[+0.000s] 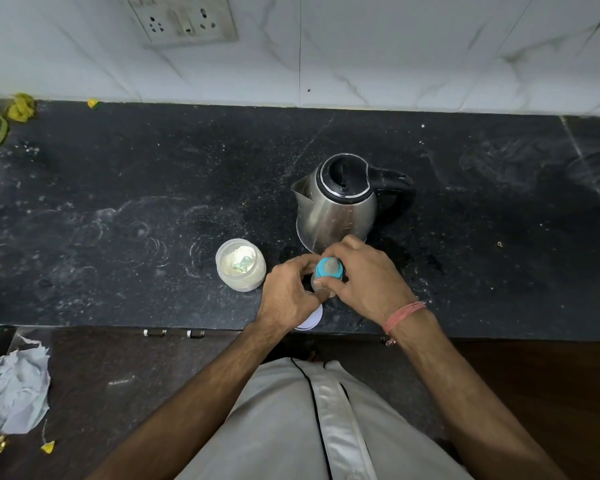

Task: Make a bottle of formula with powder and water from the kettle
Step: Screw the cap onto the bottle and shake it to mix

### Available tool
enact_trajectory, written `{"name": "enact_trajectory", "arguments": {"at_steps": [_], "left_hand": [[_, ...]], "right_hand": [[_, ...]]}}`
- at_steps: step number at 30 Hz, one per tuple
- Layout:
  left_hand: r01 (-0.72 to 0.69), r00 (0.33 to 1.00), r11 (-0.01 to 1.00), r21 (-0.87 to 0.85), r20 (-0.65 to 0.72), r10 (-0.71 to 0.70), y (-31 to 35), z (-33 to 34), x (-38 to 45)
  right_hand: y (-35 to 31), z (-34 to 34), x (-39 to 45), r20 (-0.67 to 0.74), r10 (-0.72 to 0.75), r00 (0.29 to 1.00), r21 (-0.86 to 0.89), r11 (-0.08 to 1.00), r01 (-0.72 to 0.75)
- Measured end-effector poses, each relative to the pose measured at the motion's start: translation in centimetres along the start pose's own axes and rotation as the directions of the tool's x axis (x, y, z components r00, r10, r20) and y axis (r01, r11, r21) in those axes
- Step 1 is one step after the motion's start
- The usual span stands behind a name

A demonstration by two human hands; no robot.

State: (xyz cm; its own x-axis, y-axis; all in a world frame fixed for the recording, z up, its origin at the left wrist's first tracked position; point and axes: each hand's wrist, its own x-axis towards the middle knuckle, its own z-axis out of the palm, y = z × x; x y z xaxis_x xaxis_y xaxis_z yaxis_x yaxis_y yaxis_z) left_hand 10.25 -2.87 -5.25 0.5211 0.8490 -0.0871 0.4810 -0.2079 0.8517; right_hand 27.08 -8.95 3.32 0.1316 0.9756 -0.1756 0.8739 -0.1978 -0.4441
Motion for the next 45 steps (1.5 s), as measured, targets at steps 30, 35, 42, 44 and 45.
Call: {"name": "enact_trajectory", "arguments": {"at_steps": [30,35,42,44,45], "left_hand": [[-0.018,1.000,0.999,0.047,-0.009,0.018,-0.6,0.2,0.3],[-0.013,1.000,0.999,0.052,-0.018,0.014,-0.3,0.2,0.2],[-0.026,1.000,0.999,0.019,-0.002,0.026,0.5,-0.2,-0.1],[-0.022,1.000,1.000,0.018,-0.009,0.022,0.3,-0.2,-0.1],[-0.018,1.000,1.000,0.023,-0.015,0.018,0.3,-0.1,-0.1]], "right_hand": [[-0.1,-1.3,-1.6,0.038,-0.016,0.999,0.134,0.991,0.010],[-0.1,-0.1,-0.7,0.031,-0.043,0.999,0.067,0.997,0.041],[-1.8,0.2,-0.2,0.048,-0.042,0.998,-0.164,0.985,0.050],[-1.9,0.5,0.1,0.041,-0.052,0.998,-0.191,0.980,0.058],[-1.7,0.6,0.2,0.033,-0.051,0.998,-0.191,0.980,0.057]]}}
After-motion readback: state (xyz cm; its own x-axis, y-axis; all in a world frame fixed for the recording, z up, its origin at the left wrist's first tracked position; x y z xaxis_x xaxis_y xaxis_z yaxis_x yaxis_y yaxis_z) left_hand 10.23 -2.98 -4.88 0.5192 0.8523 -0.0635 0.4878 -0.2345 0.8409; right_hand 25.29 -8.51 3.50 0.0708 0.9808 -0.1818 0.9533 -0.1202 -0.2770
